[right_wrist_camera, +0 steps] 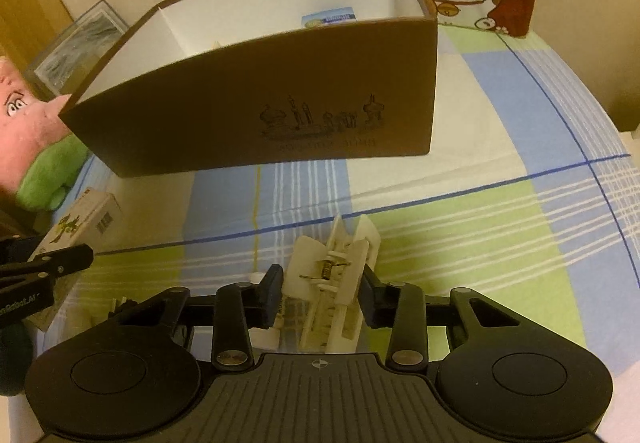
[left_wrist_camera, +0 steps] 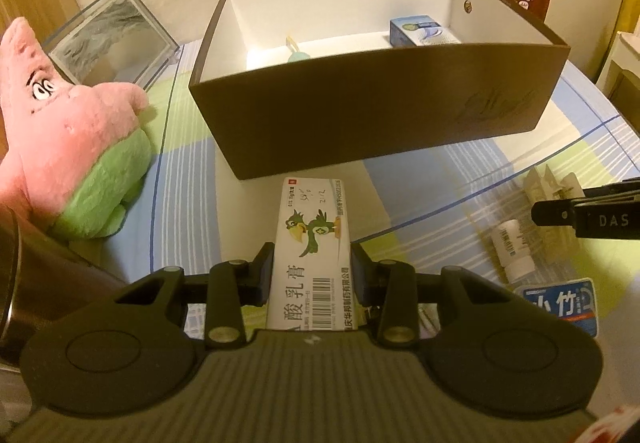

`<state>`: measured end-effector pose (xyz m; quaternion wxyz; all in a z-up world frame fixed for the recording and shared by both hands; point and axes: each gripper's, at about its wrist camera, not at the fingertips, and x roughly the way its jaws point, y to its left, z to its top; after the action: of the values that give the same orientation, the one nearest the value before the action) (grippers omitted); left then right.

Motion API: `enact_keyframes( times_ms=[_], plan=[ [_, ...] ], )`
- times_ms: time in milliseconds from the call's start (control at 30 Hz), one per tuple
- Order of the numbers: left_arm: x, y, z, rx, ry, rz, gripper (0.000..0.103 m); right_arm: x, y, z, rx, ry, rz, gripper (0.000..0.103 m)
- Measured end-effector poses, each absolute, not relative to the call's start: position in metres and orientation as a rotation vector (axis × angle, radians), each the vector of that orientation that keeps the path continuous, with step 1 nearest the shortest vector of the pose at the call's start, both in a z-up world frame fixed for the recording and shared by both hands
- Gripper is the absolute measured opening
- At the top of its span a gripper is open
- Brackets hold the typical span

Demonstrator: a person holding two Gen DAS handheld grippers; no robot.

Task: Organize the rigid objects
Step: 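Carry the ointment box and clip over the brown box with both grippers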

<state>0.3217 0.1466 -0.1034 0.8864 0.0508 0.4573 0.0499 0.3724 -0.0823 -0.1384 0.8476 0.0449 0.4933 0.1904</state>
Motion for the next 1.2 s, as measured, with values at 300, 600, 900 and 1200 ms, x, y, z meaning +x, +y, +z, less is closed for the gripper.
enact_keyframes(
  times_ms=[300,600,900,1200],
  plan=[
    [0.320,0.139,-0.080,0.108,0.902,0.086,0.036,0.367,-0.094,-0.110,0.125,0.992,0.468,0.039],
    [0.323,0.133,-0.047,0.083,0.841,0.057,0.036,0.365,-0.089,-0.065,0.161,0.918,0.584,0.039],
    [0.352,0.133,-0.017,0.059,0.769,0.051,0.036,0.387,-0.080,-0.031,0.217,0.838,0.654,0.039],
    [0.402,0.132,0.007,0.060,0.716,0.053,0.036,0.438,-0.066,-0.011,0.231,0.778,0.676,0.039]
  ],
)
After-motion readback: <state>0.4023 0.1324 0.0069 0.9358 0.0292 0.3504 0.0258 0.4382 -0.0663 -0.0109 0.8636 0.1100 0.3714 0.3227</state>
